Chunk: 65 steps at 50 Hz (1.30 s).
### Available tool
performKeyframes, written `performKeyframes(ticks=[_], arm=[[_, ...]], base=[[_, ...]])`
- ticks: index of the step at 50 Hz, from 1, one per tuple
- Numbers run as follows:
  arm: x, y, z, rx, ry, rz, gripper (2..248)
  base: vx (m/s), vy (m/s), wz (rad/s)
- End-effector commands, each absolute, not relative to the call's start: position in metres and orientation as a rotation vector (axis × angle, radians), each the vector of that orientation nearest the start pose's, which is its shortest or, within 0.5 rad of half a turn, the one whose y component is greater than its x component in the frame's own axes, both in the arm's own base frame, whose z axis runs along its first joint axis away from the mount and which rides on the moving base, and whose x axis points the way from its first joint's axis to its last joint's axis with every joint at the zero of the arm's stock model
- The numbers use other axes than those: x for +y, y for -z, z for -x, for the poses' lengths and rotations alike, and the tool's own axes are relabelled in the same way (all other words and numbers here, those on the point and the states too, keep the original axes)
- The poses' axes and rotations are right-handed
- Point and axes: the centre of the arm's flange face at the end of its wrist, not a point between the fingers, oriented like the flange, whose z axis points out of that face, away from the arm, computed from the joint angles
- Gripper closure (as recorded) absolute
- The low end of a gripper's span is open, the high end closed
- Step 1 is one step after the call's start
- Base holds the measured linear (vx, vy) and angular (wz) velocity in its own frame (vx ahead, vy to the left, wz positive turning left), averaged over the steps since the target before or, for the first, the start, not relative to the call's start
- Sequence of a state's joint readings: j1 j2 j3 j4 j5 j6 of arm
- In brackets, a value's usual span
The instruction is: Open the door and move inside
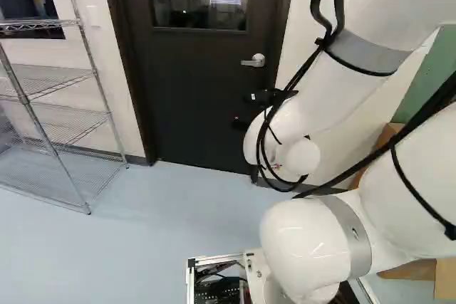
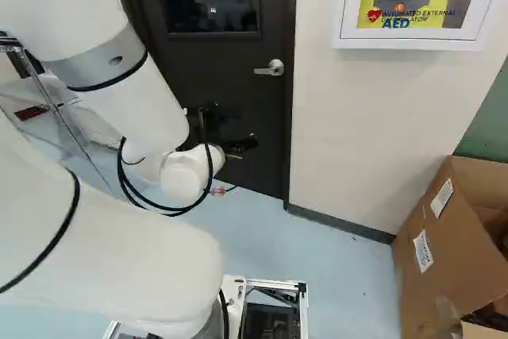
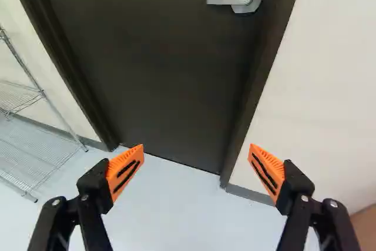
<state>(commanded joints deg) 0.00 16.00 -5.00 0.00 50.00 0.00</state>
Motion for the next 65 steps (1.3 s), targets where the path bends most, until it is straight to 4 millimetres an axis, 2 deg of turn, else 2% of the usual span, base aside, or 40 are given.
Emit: performKeyframes(ticks=[34,65], arm=[[0.0,-0.3656,-0.2703,0.0,1.824,2.558,3],[0.0,-0.3656,-0.2703,0.0,1.824,2.558,3]], base=[[0.136,0.106,-0.198],[0.119,0.124,-0.027]])
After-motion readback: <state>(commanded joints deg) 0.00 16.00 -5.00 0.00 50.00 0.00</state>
